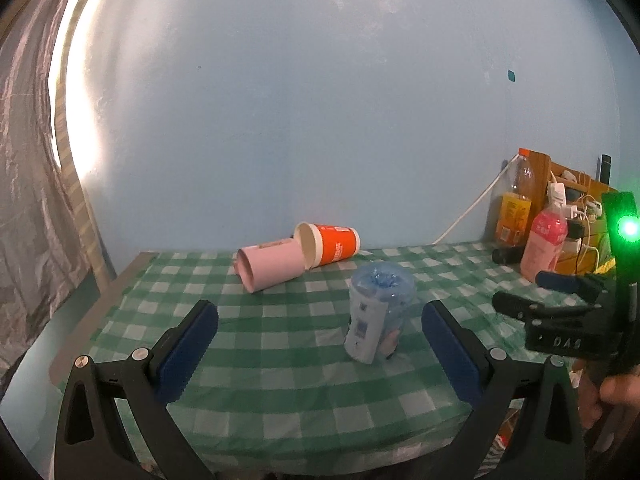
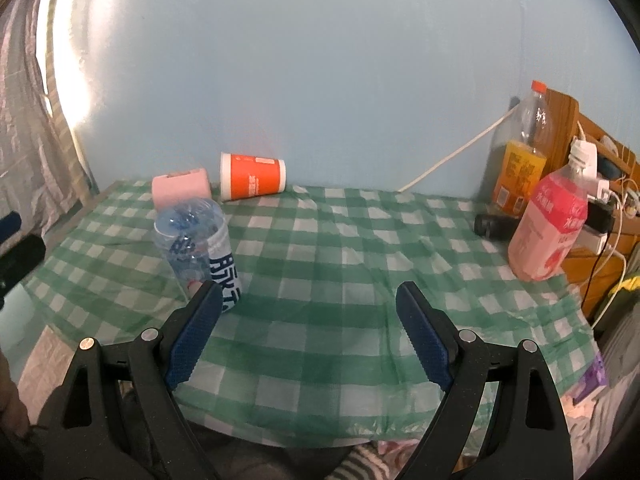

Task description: Flip cup upside down

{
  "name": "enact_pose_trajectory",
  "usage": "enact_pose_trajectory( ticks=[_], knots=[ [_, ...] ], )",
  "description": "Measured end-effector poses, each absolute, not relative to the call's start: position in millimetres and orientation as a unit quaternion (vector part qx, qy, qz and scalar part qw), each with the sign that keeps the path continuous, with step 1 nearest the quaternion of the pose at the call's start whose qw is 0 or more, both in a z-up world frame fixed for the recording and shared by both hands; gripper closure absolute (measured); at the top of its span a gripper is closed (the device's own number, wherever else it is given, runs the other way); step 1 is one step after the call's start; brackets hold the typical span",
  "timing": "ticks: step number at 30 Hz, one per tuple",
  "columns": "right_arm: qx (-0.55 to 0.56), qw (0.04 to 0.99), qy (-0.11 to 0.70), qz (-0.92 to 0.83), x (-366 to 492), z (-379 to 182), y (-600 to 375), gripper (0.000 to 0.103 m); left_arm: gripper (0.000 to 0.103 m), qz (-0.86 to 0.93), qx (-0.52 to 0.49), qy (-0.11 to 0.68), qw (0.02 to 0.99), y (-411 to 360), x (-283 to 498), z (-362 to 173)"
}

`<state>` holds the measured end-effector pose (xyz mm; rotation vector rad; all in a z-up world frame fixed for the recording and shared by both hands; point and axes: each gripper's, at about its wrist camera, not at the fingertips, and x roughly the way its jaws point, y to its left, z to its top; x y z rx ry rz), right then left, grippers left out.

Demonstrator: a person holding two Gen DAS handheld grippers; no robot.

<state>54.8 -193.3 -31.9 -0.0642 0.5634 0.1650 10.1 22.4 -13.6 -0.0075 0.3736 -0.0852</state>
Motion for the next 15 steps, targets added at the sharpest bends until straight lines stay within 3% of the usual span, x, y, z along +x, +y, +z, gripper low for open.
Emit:
enact_pose_trajectory(
  ticks=[15],
  knots=[
    [-0.030, 0.960, 0.267, 0.074, 43, -31, -194, 0.015, 0.000, -0.060, -0.017, 0.196, 0.979, 28, 5, -18]
  ],
)
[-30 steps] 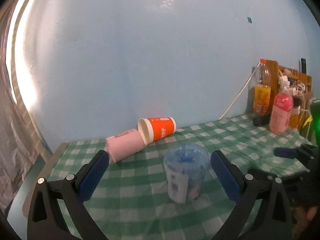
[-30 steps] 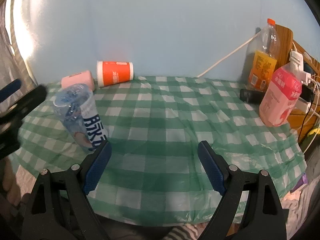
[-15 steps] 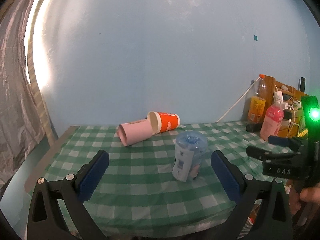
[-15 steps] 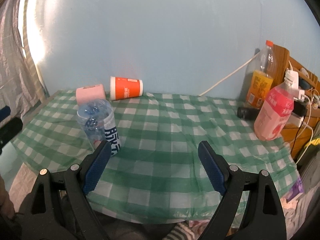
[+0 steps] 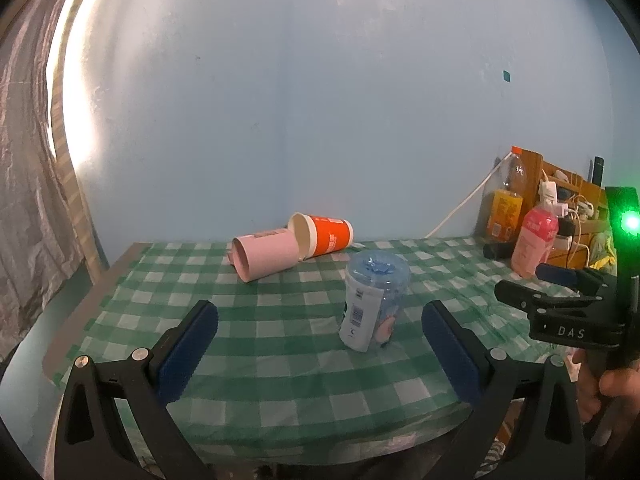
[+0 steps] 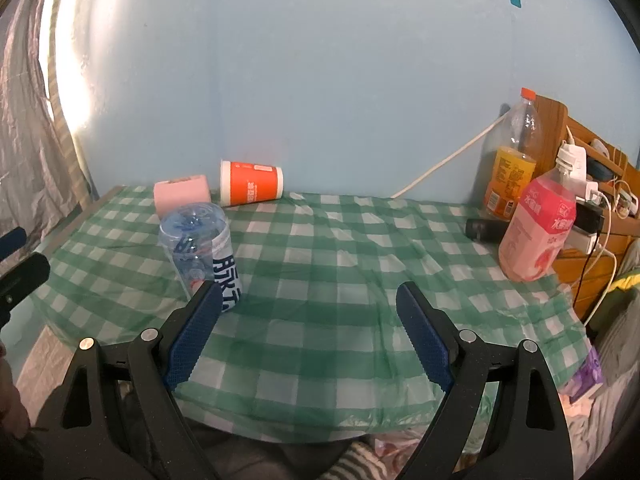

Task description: Flip cup upside down

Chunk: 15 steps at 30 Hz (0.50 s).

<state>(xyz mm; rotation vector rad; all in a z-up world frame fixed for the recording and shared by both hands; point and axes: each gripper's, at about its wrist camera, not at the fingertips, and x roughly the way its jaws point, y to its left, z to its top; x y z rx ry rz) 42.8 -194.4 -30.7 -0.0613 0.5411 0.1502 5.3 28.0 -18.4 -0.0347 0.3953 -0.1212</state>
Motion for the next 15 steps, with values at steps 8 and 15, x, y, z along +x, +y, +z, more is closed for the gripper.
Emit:
enact_pose_trajectory(
  ticks=[8, 15],
  knots=[
    [-0.031, 0.960, 0.266, 0.079, 41.1, -29.7, -189.2, 0.015, 0.000, -0.055, -0.022, 0.202, 0.978, 33.1, 6.7, -17.8],
    [-0.030, 0.960, 0.265, 0.080, 41.5, -29.3, -188.6, 0.015, 0.000, -0.050, -0.019, 0.209, 0.976, 33.2, 9.1, -19.6]
  ],
)
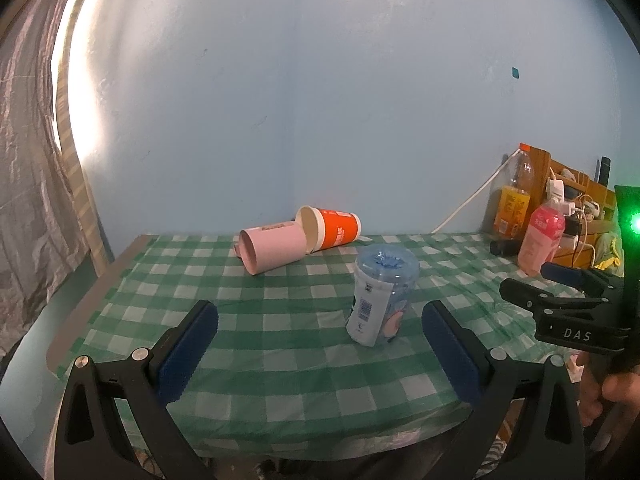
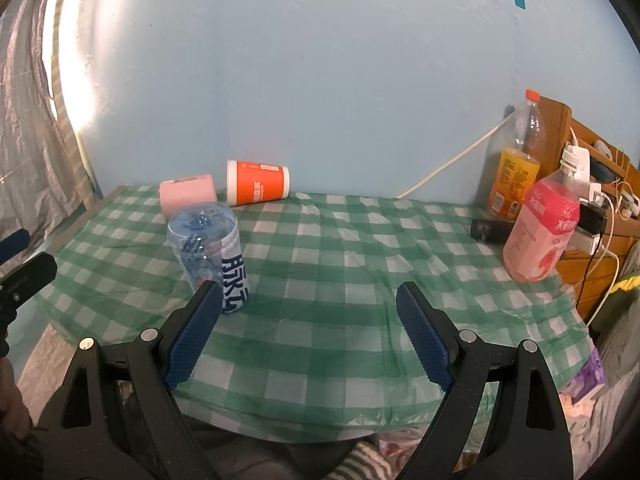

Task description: Flip cup upside down

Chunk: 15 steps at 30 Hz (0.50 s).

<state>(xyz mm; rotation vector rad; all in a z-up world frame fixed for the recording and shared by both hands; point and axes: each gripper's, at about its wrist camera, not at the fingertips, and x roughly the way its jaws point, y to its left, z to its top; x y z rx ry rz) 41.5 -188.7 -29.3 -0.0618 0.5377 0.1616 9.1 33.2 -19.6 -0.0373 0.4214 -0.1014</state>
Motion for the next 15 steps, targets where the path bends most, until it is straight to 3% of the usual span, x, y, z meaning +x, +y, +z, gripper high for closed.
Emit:
enact_pose_trajectory(
  ticks=[15],
  knots=[
    [-0.033, 0.957, 0.277, 0.077, 46.4, -35.2, -187.2, 0.015, 0.000, -0.032, -0.010, 0.190, 0.981, 34.1, 5.0, -19.3]
  ],
)
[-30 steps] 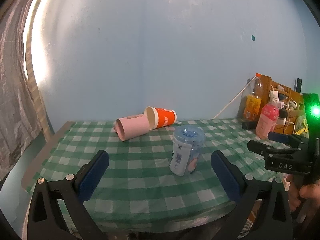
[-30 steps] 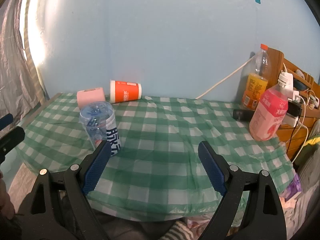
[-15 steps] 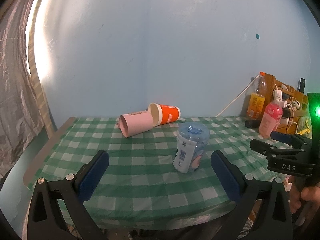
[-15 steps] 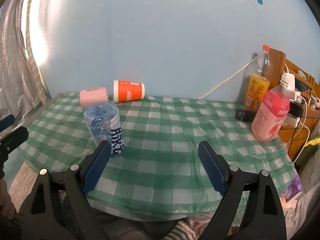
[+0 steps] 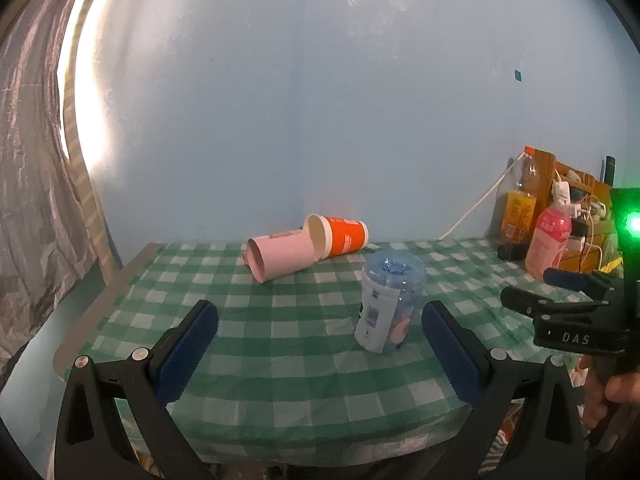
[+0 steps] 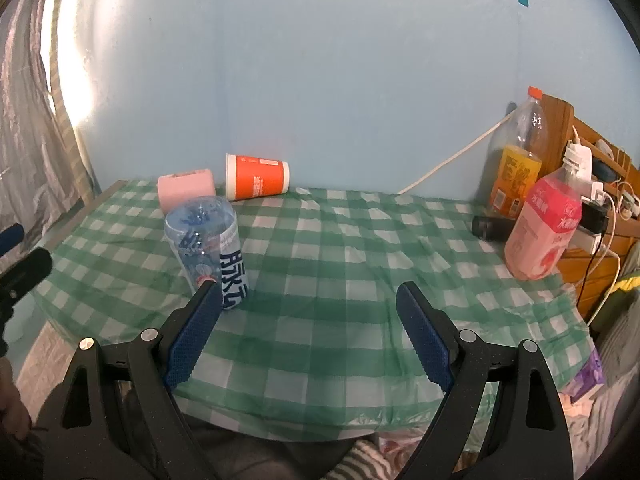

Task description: Flip cup upside down

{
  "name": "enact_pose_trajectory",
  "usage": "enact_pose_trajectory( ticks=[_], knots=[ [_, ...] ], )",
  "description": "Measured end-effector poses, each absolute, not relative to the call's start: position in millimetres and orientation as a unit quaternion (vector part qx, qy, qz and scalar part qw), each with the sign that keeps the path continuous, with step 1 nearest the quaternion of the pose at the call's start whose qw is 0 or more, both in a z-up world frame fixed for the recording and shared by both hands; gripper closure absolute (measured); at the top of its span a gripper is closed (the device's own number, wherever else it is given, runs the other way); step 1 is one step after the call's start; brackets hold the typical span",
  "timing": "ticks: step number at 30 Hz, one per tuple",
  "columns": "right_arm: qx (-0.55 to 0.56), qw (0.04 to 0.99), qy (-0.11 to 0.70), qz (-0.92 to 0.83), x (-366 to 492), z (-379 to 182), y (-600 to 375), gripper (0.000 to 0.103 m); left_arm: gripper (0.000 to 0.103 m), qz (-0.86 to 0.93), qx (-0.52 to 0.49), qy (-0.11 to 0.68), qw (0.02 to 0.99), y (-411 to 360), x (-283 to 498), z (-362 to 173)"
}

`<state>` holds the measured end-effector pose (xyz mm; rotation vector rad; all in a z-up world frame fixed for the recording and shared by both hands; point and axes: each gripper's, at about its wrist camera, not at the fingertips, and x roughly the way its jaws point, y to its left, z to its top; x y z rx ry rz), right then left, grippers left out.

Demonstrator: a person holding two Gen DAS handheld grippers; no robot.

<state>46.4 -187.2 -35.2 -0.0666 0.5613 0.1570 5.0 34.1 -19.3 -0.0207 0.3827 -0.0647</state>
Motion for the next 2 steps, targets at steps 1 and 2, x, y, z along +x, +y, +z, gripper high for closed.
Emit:
enact_pose_trajectory(
  ticks=[1, 2],
  knots=[
    [-0.032, 0.957, 0.278, 0.077, 46.8, -35.8, -187.4, 0.015, 0.000, -0.029, -0.009, 0.193, 0.981, 34.2, 5.8, -19.4],
    [-0.031, 0.957, 0.279, 0.077, 47.1, -35.9, -187.4, 0.015, 0.000, -0.028, -0.007, 0.196, 0.980, 34.2, 6.8, -19.6]
  ],
)
